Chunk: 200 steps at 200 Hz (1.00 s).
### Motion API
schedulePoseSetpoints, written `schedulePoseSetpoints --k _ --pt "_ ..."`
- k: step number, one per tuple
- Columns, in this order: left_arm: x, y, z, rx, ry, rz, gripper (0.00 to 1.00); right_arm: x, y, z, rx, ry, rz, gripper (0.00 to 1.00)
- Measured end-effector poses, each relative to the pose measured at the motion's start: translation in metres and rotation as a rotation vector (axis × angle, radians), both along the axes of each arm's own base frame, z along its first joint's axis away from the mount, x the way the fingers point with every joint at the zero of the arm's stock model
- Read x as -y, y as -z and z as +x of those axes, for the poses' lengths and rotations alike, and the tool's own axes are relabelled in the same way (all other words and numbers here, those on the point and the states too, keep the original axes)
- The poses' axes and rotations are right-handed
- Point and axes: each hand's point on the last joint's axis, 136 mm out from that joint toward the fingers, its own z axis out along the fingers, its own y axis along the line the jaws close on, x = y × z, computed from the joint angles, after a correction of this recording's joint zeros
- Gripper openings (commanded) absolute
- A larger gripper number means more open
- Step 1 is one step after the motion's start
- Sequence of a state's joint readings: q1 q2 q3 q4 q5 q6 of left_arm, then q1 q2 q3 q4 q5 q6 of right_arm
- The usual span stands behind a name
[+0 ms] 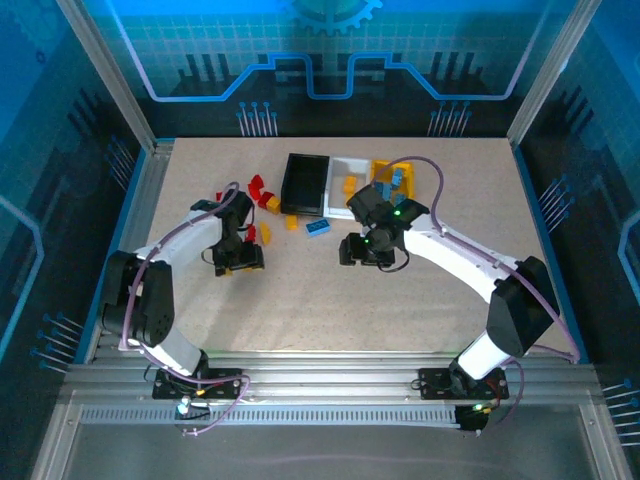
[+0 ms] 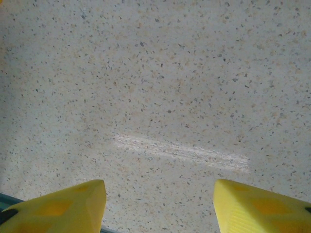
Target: Sort the legos into containers by color
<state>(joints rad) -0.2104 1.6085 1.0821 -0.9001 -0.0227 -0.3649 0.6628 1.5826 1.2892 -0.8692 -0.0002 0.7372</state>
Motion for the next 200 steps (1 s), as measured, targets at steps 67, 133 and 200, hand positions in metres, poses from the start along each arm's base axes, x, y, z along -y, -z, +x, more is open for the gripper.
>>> schedulePoseSetpoints --k 67,133,200 --pt "-0.013 0.032 0.023 0.0 0.013 0.005 0.6 0.007 0.002 -0.001 -0.009 0.033 -0.03 0.62" --pt "-0.012 0.047 0.028 -0.015 0.045 0.003 0.38 0.006 -0.003 0.0 -0.009 0.053 -0.025 0.62" --pt "-0.008 0.034 0.026 0.014 0.055 -0.023 0.32 -0.01 0.001 0.003 -0.017 0.025 -0.032 0.61"
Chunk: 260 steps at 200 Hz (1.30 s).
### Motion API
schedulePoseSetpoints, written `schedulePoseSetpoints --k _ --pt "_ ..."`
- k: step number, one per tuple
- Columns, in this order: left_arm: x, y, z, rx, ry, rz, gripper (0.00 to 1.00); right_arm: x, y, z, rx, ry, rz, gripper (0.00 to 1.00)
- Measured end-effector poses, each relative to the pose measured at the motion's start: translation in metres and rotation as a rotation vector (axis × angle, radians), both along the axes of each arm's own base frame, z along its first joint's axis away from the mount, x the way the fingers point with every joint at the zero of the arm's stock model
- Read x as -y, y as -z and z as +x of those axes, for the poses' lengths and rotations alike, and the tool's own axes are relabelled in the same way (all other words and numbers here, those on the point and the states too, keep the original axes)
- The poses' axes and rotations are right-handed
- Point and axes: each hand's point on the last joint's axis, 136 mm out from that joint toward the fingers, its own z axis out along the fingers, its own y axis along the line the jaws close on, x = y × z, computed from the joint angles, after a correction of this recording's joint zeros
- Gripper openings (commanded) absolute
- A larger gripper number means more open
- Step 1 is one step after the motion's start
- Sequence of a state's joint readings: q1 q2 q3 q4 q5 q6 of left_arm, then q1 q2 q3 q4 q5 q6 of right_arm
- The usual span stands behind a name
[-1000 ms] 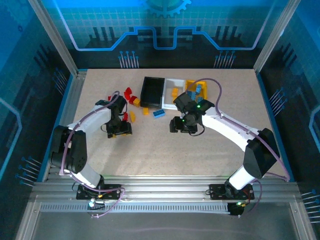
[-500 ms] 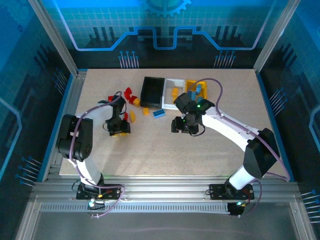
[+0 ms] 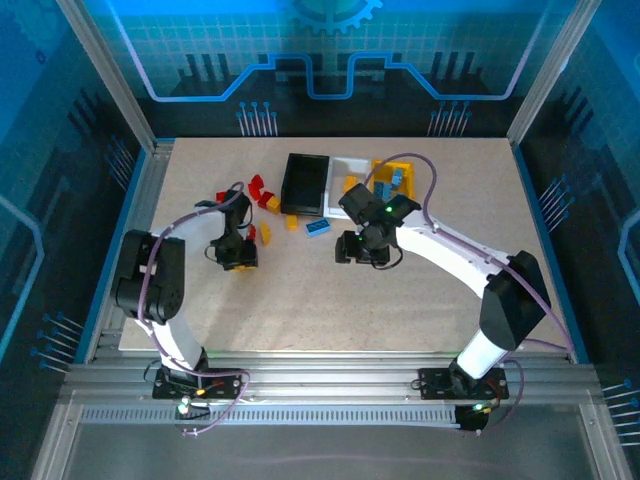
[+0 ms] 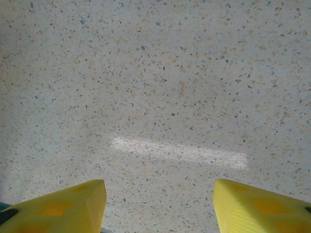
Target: Sort the legos into containers by color
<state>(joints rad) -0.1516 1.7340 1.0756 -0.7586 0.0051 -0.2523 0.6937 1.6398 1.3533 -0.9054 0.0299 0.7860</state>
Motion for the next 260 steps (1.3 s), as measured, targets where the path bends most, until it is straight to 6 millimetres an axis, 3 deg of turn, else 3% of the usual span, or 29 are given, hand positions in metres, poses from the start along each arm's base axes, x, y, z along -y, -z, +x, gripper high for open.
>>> schedulePoseSetpoints --k 43,75,101,130,148,171,201,228,260 --pt "0.021 -0.043 -0.016 0.064 -0.013 -0.142 0.34 -0.003 0.003 0.001 -0.004 -0.004 -0.007 0.62" --pt "0.044 -0.081 -0.014 0.12 -0.025 -0.274 0.35 0.007 0.0 0.008 0.007 0.026 -0.003 0.62" --pt "0.072 -0.123 0.021 0.204 -0.027 -0.398 0.36 0.038 -0.008 0.013 0.027 0.101 0.009 0.61" --pt "0.121 -0.158 0.081 0.292 0.017 -0.519 0.36 0.071 -0.02 0.01 0.058 0.166 0.024 0.61" --pt "0.158 -0.16 0.116 0.299 0.05 -0.569 0.36 0.084 -0.024 0.003 0.068 0.187 0.029 0.61" --pt "0.204 -0.148 0.16 0.3 0.085 -0.605 0.36 0.099 -0.024 -0.004 0.067 0.21 0.029 0.62" --pt "0.249 -0.133 0.208 0.318 0.111 -0.636 0.37 0.116 -0.02 -0.008 0.055 0.236 0.023 0.62" --pt "0.263 -0.117 0.232 0.322 0.092 -0.65 0.38 0.127 -0.014 -0.009 0.039 0.258 0.017 0.62" --pt "0.262 -0.097 0.238 0.288 0.05 -0.648 0.51 0.135 -0.005 -0.013 0.011 0.275 0.019 0.62"
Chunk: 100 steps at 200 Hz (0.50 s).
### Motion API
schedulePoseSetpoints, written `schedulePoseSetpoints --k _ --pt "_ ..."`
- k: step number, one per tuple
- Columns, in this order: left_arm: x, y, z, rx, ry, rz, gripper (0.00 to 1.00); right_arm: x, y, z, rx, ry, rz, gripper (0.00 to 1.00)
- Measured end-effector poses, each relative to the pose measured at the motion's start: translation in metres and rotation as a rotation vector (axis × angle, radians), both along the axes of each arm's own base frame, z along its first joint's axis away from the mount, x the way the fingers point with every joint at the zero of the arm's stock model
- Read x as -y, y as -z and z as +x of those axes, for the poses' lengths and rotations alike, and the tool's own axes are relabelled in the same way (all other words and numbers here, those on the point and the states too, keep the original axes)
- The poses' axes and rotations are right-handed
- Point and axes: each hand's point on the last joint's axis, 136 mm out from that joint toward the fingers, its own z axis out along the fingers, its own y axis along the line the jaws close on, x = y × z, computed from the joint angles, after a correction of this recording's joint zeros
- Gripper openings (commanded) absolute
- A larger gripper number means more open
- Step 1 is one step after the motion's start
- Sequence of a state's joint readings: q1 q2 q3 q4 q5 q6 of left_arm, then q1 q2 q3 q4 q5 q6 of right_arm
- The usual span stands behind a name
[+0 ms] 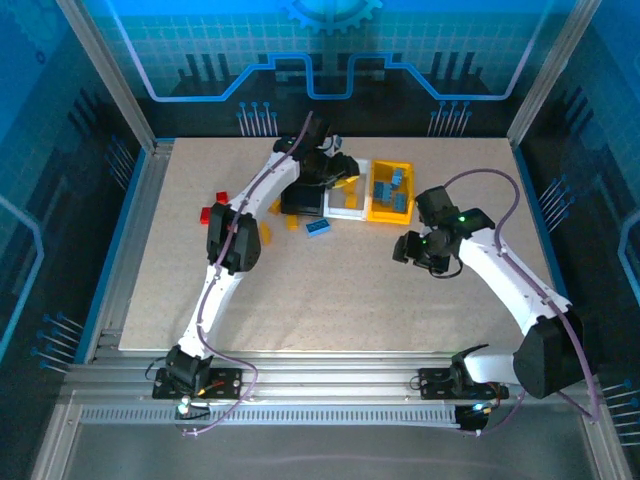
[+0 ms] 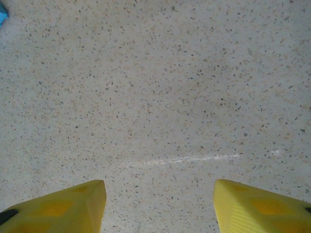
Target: Sort the legos into containers by color
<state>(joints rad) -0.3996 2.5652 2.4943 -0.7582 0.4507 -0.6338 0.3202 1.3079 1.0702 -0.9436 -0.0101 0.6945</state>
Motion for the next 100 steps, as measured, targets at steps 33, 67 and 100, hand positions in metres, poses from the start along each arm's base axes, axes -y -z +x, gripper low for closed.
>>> schedulePoseSetpoints --k 33,67,100 --pt "-0.0001 0.0034 0.0005 -0.014 -0.011 -0.003 0.55 0.0028 0.0011 0.0008 -0.004 -0.003 0.01 0.62" --pt "0.0004 0.0027 0.001 -0.015 -0.015 -0.006 0.56 0.0029 0.004 0.0019 -0.015 -0.019 0.011 0.62" --pt "0.0003 0.0005 0.001 -0.011 -0.015 -0.007 0.56 0.0002 0.0058 0.0031 -0.028 -0.027 0.025 0.62"
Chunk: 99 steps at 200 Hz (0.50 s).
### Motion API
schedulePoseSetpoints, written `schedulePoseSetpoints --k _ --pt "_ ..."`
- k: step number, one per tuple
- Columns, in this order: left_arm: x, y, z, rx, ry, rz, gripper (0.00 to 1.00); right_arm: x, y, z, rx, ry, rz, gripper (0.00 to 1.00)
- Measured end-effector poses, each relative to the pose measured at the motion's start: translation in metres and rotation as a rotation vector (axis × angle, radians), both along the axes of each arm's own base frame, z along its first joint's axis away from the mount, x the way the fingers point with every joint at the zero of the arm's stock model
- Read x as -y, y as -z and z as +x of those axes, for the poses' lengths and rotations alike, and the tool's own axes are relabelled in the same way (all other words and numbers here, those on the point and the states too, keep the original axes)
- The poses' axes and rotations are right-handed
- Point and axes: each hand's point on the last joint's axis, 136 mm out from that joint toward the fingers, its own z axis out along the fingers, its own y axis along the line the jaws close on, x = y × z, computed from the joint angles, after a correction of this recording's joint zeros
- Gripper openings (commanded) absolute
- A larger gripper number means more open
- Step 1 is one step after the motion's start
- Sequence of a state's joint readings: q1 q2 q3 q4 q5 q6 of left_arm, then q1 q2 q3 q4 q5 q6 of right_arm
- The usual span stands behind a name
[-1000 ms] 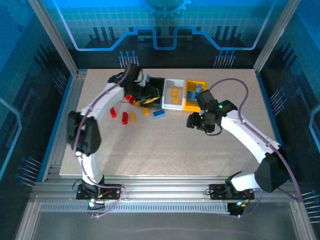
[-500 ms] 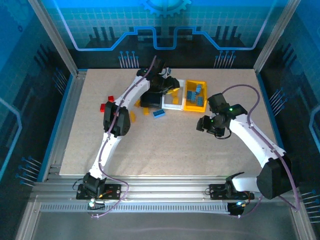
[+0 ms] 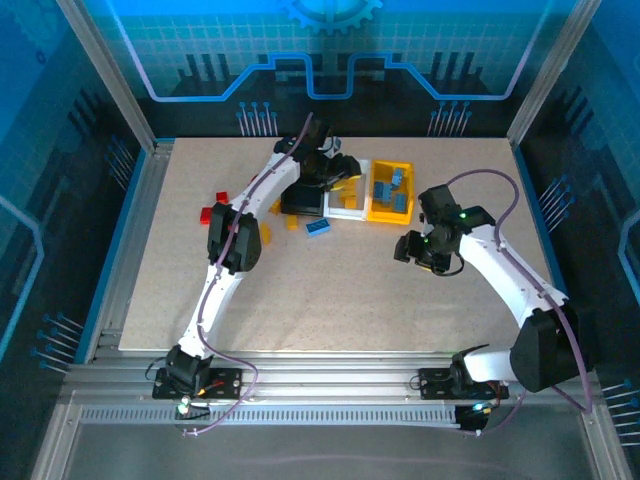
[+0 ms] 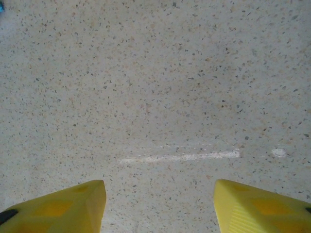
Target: Sort the legos into containers by color
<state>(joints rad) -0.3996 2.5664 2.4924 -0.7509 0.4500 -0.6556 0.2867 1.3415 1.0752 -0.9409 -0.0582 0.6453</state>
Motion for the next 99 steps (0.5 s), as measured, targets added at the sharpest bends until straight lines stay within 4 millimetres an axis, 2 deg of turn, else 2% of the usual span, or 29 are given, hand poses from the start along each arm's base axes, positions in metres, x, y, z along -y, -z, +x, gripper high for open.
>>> schedulePoseSetpoints --k 31,57,78,99 --pt "-0.01 -0.017 -0.014 0.007 0.005 0.032 0.57 -0.01 -0.003 0.008 0.0 -0.022 0.005 0.61" --pt "-0.04 -0.052 -0.051 0.021 -0.005 0.079 0.57 -0.044 -0.012 0.022 0.03 -0.118 0.01 0.61" --pt "-0.087 -0.085 -0.091 0.039 -0.067 0.1 0.57 -0.085 -0.019 0.032 0.054 -0.214 0.024 0.61" --pt "-0.156 -0.106 -0.135 0.06 -0.195 0.132 0.59 -0.131 -0.019 0.044 0.068 -0.313 0.034 0.61"
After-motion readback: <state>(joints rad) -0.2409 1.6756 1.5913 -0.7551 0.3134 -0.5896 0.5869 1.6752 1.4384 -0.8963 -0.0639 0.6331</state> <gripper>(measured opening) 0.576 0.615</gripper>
